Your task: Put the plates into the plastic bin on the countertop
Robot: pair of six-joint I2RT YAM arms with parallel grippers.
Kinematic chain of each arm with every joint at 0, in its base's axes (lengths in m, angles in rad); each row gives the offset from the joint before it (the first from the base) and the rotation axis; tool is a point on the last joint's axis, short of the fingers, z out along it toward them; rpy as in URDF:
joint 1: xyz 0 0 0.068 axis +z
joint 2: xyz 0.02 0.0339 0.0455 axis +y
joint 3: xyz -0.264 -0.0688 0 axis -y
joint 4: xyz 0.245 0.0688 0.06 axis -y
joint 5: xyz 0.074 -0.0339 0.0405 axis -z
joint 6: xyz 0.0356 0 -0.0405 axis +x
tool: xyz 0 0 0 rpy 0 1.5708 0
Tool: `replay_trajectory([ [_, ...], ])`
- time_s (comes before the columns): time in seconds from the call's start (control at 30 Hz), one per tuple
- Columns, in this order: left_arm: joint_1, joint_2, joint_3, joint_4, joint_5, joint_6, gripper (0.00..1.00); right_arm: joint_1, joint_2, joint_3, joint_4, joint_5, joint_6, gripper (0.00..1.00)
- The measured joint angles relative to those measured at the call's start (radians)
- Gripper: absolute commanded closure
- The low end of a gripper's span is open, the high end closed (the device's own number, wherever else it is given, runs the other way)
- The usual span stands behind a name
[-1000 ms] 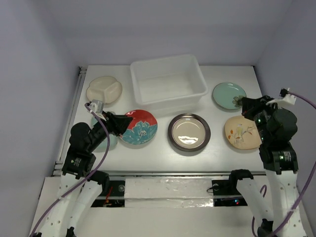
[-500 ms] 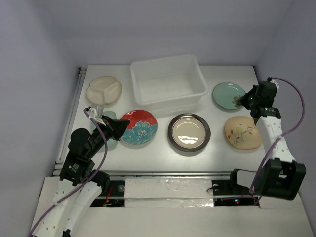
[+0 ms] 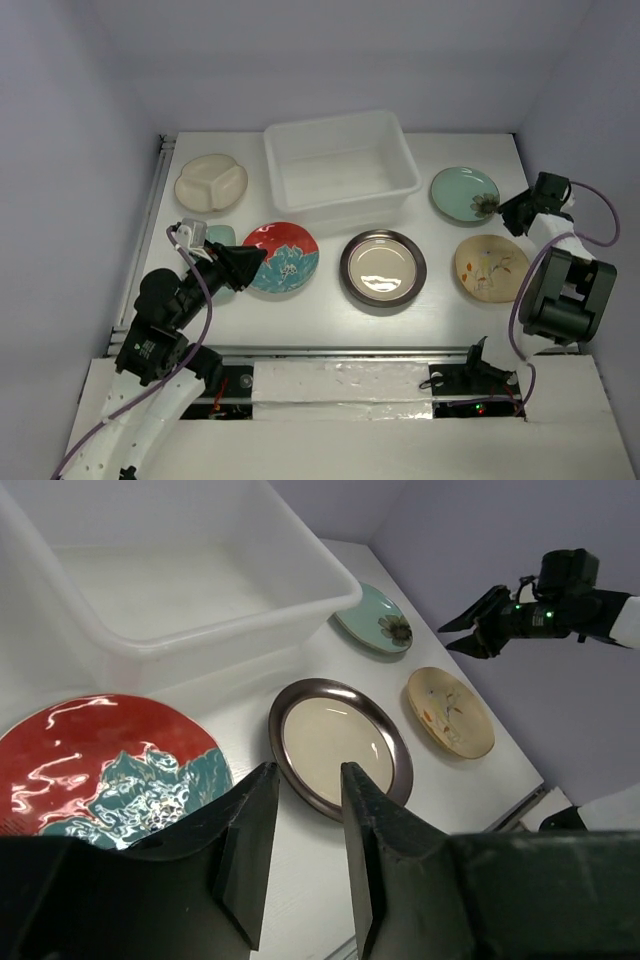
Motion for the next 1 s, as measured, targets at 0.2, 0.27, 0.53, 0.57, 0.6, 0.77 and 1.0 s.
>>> replay_trajectory([
  [0.2,-0.013,-0.006,0.0,-0.001,-0.011,-0.004,0.65,-0.011,0.104,0.012,0.016,-0.05,0.046,0.52],
  [0.27,-0.015,-0.006,0.0,-0.001,-0.011,-0.005,0.65,-0.011,0.132,0.027,0.02,-0.072,0.065,0.52],
  [0.53,-0.015,-0.009,0.0,-0.001,-0.014,-0.007,0.65,-0.011,0.212,0.056,0.077,-0.161,0.154,0.53],
  [0.57,-0.015,-0.009,0.0,-0.001,-0.014,-0.007,0.65,-0.011,0.219,0.059,0.079,-0.168,0.164,0.53],
  [0.6,-0.015,-0.009,0.0,-0.001,-0.014,-0.007,0.65,-0.011,0.226,0.062,0.082,-0.176,0.177,0.53],
  [0.77,-0.015,-0.009,0.0,-0.001,-0.014,-0.006,0.65,-0.011,0.246,0.042,0.126,-0.225,0.243,0.61],
  [1.0,-0.015,-0.009,0.0,-0.001,-0.014,-0.007,0.65,-0.01,0.246,-0.006,0.155,-0.24,0.33,0.57],
])
